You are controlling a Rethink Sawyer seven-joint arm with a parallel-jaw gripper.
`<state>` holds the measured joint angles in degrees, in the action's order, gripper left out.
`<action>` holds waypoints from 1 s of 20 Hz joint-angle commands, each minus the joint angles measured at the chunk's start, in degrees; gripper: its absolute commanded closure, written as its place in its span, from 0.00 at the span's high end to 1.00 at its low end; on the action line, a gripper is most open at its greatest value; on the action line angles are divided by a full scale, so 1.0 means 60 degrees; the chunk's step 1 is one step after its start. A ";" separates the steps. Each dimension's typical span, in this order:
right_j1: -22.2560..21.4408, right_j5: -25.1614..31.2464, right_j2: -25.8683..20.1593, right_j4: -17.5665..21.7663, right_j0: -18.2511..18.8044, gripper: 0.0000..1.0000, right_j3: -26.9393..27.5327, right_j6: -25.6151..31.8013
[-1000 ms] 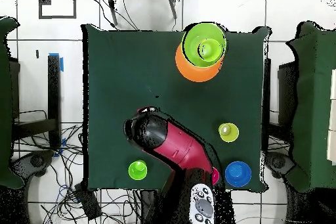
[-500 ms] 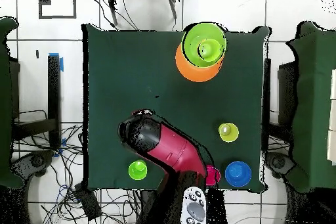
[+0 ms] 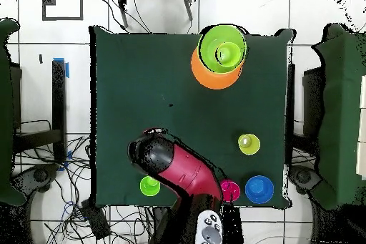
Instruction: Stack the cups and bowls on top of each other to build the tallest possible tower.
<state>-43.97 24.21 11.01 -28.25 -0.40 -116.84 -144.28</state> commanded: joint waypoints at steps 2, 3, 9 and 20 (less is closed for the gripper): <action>0.0057 -0.1353 -0.0996 -0.0434 0.0177 1.00 -0.1427 -0.1599; 0.0121 -0.1592 -0.1146 -0.0446 0.0259 1.00 -0.1528 -0.1604; 0.0850 -0.3122 -0.2076 -0.0375 0.0740 1.00 -0.1798 -0.1891; 0.1314 -0.3242 -0.1975 -0.0583 0.0506 1.00 -0.1353 -0.2024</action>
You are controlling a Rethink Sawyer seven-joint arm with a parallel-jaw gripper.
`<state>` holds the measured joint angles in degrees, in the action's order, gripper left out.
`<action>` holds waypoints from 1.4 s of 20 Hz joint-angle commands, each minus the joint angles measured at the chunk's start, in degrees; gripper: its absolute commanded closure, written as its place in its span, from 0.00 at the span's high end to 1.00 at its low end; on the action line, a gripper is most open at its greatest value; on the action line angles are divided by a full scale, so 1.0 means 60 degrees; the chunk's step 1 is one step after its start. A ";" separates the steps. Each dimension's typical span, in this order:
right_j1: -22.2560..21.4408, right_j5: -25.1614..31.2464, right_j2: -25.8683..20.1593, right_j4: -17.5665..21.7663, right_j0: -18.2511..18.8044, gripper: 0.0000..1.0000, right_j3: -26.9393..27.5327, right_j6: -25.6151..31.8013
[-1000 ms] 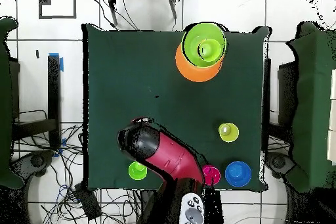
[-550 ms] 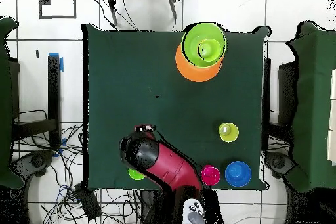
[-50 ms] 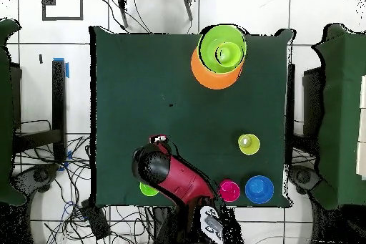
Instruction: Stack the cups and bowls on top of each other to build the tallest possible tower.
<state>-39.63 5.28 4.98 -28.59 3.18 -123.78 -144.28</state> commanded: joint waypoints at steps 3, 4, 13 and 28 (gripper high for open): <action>0.0424 0.0195 -0.0796 -0.0516 -0.0152 1.00 -0.0168 -0.1930; 0.0356 0.0306 -0.0730 -0.0516 -0.0188 1.00 -0.0159 -0.1907; -0.0613 0.2044 0.0437 -0.0363 -0.0945 1.00 0.0098 -0.1946; -0.0909 0.1891 0.0495 -0.0800 -0.1567 1.00 -0.0363 -0.2163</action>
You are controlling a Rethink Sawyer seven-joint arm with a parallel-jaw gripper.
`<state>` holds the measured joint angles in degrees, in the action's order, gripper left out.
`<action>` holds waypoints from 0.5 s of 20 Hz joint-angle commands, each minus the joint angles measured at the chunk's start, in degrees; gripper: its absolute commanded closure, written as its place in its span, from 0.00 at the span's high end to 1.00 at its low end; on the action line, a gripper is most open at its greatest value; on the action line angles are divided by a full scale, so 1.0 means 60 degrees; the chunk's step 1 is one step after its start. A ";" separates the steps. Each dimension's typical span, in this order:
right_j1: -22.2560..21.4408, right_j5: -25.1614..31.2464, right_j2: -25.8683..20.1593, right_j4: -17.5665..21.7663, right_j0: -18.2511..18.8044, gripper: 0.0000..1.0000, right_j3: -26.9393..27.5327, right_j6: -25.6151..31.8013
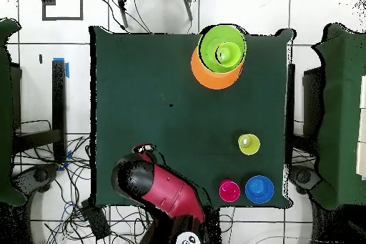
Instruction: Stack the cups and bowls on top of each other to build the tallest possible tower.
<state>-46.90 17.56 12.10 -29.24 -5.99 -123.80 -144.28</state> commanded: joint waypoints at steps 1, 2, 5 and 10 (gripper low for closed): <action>0.0316 -0.0315 -0.0808 -0.0747 0.0016 1.00 -0.0466 -0.2134; 0.0355 -0.0532 -0.0967 -0.0803 0.0091 1.00 -0.0582 -0.2111; 0.0467 -0.1136 -0.1425 -0.0953 0.0319 1.00 -0.0896 -0.2052; 0.0903 -0.2071 -0.2099 -0.0926 0.0706 1.00 -0.1105 -0.2114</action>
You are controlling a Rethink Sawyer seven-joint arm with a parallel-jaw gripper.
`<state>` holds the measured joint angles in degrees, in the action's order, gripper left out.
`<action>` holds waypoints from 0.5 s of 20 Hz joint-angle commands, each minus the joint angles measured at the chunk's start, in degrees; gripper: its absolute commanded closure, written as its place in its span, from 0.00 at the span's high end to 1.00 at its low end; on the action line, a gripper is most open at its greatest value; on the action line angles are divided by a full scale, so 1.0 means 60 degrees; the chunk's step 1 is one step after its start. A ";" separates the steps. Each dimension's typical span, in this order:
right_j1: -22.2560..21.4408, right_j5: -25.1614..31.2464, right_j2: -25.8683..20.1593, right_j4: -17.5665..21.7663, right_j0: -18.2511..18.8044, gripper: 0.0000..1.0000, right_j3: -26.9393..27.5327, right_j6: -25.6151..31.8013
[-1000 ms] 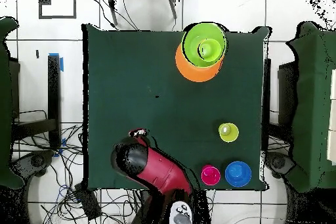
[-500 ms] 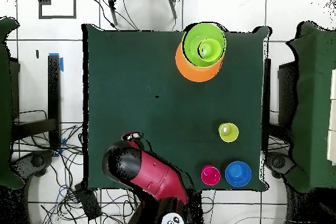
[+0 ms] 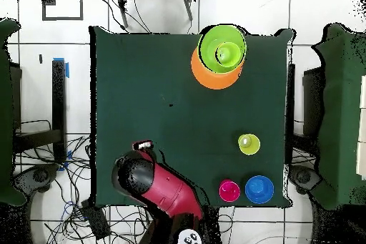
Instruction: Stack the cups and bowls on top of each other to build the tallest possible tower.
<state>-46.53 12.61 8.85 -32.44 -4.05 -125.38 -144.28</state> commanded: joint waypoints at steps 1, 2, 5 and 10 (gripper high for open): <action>0.0906 -0.1356 -0.1626 -0.0374 0.0432 1.00 -0.0859 -0.2123; 0.1015 -0.1575 -0.1767 -0.0308 0.0571 1.00 -0.0902 -0.2132; 0.1194 -0.1841 -0.1909 -0.0217 0.0696 1.00 -0.0946 -0.2165; 0.1512 -0.2250 -0.2177 -0.0031 0.1010 1.00 -0.1044 -0.2126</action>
<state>-42.48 2.48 3.25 -32.56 0.44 -127.48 -144.28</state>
